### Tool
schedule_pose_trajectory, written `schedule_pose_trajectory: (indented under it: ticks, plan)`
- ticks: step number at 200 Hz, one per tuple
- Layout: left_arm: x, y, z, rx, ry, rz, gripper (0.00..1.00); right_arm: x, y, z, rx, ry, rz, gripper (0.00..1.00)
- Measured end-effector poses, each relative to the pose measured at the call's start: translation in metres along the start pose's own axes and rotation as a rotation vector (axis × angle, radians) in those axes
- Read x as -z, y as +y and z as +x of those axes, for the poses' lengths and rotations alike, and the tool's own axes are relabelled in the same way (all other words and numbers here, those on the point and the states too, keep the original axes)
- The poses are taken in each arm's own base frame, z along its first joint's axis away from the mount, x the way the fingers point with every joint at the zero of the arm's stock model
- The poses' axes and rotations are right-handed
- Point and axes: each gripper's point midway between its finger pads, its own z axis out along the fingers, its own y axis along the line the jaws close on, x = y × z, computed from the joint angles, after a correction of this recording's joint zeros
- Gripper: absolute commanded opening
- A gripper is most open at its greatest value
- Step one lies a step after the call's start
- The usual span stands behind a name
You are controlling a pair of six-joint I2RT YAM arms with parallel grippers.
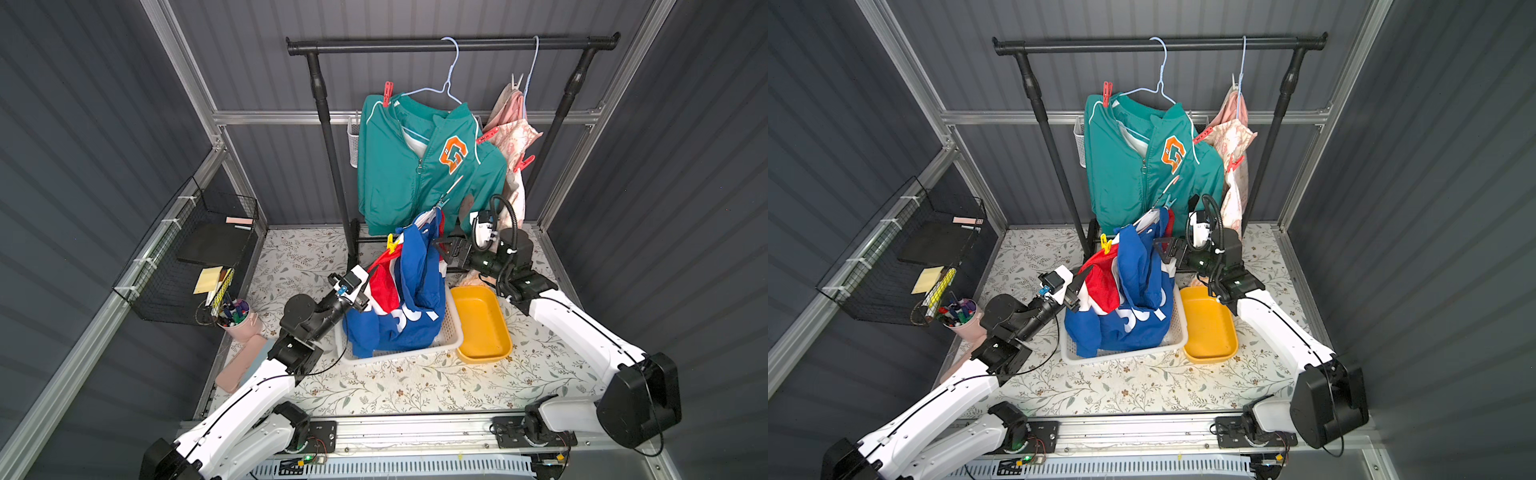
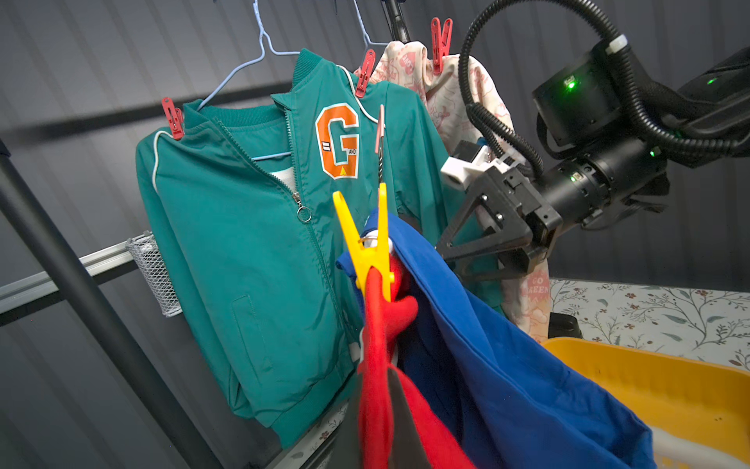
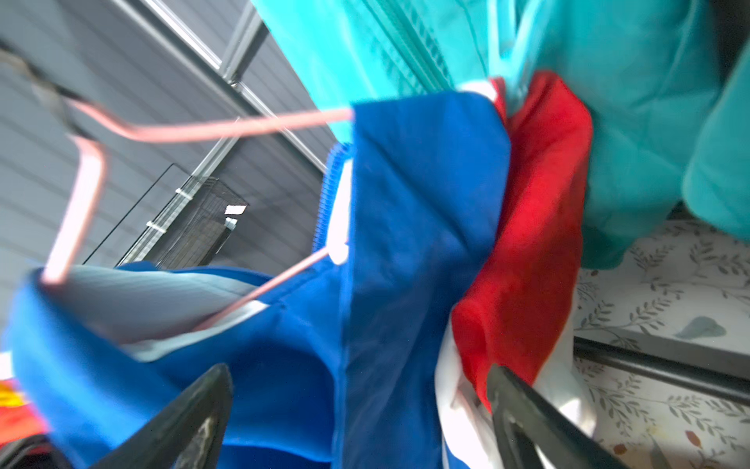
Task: Remove the clothespins securing jackets to the hanger
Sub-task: Adjust the jacket in the basket.
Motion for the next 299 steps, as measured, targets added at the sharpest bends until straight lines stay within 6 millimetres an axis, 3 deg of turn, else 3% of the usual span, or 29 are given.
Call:
schedule_pose_trajectory:
  ticks: [25,65,89,111,134,160,205,244,251,264,268,286,299]
  plan:
    - [0.005,-0.002,0.01,0.018,0.032,-0.006,0.0,0.008,0.023,-0.017,0.046,-0.025,-0.048,0.99]
    - [0.008,-0.002,0.012,0.04,0.045,-0.007,0.0,0.021,0.062,-0.054,0.128,-0.103,-0.126,0.9]
    - [0.01,-0.003,0.012,0.05,0.044,-0.01,0.0,0.017,0.069,-0.069,0.153,-0.133,-0.144,0.86]
    - [0.011,-0.003,0.012,0.051,0.044,-0.01,0.0,0.002,0.064,-0.072,0.153,-0.123,-0.149,0.8]
    - [0.011,-0.003,0.013,0.055,0.046,-0.009,0.0,-0.013,0.059,-0.071,0.14,-0.099,-0.158,0.7]
    - [0.011,-0.003,0.014,0.056,0.047,-0.008,0.0,-0.022,0.056,-0.069,0.129,-0.081,-0.167,0.51]
    - [0.011,-0.004,0.014,0.06,0.049,-0.004,0.0,-0.021,0.076,-0.075,0.179,-0.093,-0.202,0.19]
    - [0.011,-0.004,0.012,0.059,0.04,-0.002,0.0,-0.021,0.073,-0.081,0.229,-0.112,-0.163,0.01]
    - [0.012,-0.004,0.011,0.06,0.039,-0.002,0.14,-0.022,0.072,-0.079,0.232,-0.106,-0.154,0.0]
    - [0.012,-0.004,0.012,0.059,0.046,-0.004,0.56,-0.023,0.071,-0.076,0.244,-0.099,-0.146,0.0]
    - [0.012,-0.003,0.012,0.062,0.049,-0.005,0.65,-0.024,0.072,-0.074,0.246,-0.094,-0.144,0.0]
    - [0.011,0.002,0.011,0.065,0.071,-0.026,0.79,-0.028,0.077,-0.063,0.264,-0.069,-0.142,0.0]
    - [0.012,0.008,0.01,0.065,0.09,-0.053,0.98,-0.031,0.08,-0.057,0.272,-0.053,-0.139,0.0]
